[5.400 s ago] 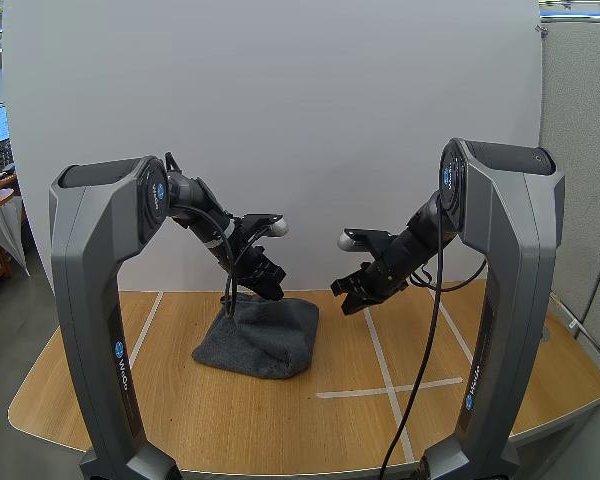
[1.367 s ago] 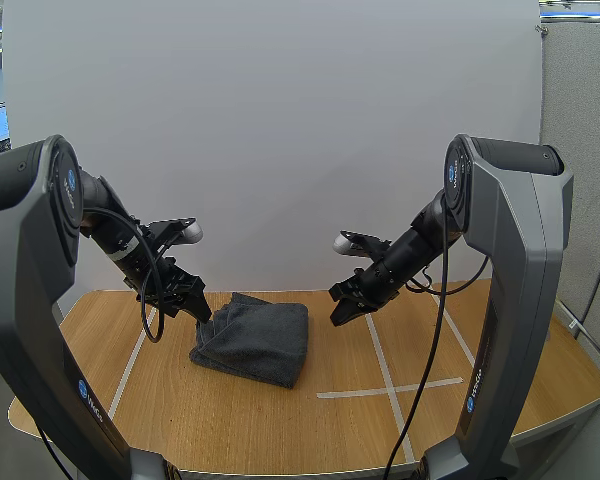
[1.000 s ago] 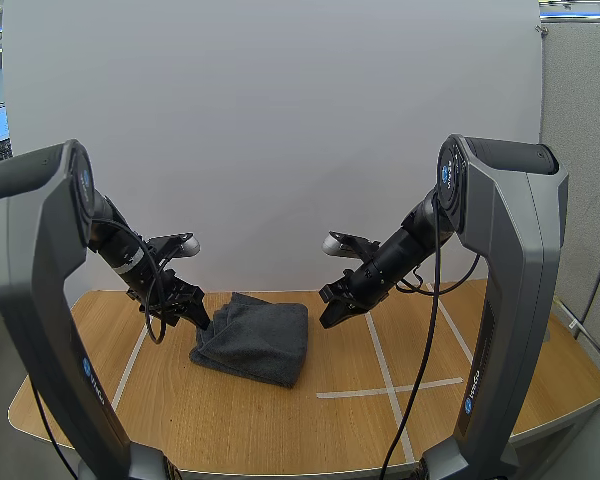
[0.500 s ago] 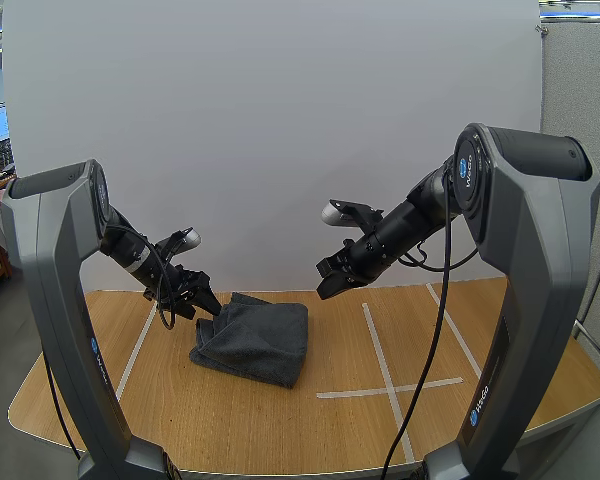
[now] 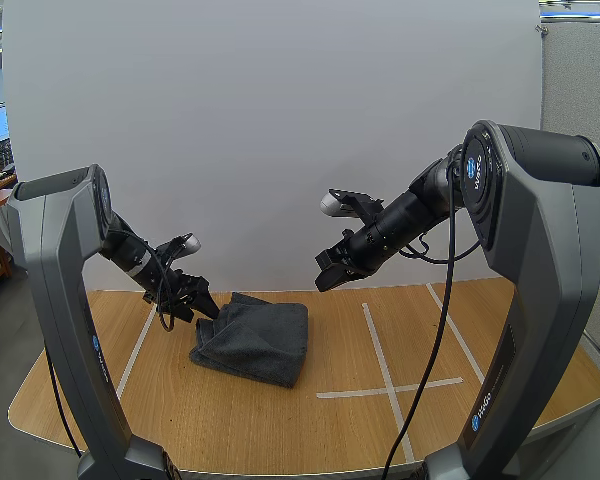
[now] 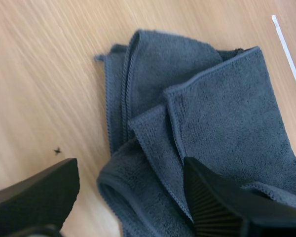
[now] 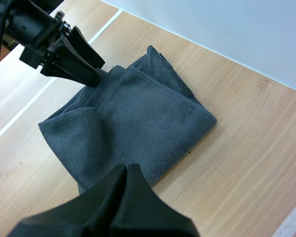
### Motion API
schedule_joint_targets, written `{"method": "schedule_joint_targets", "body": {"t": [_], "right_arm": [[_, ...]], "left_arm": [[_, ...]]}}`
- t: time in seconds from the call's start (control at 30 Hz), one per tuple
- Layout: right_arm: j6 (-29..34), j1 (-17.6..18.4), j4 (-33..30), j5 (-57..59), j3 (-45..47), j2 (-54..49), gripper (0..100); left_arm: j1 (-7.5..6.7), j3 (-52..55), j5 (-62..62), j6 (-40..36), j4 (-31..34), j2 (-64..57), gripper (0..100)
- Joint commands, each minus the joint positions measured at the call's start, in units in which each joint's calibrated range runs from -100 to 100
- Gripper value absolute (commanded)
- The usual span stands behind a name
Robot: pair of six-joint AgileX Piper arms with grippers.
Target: Fold the towel
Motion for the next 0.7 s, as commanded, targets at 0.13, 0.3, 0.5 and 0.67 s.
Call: {"method": "schedule_joint_targets", "body": {"t": [0.13, 0.3, 0.5, 0.67], "right_arm": [[-0.01, 0.02, 0.46, 1.54, 0.24, -0.94, 0], [-0.01, 0.02, 0.46, 1.54, 0.24, -0.94, 0], [-0.01, 0.02, 0.46, 1.54, 0.24, -0.94, 0], [-0.01, 0.02, 0.46, 1.54, 0.24, -0.94, 0]], "left_arm": [[0.05, -0.54, 5.31, 0.73, -4.07, 4.1, 96], [0.05, -0.54, 5.31, 2.7, -10.58, 3.96, 96], [0.05, -0.54, 5.31, 2.93, -11.71, 3.96, 96], [0.05, -0.54, 5.31, 2.8, -12.27, 3.96, 82]]}}
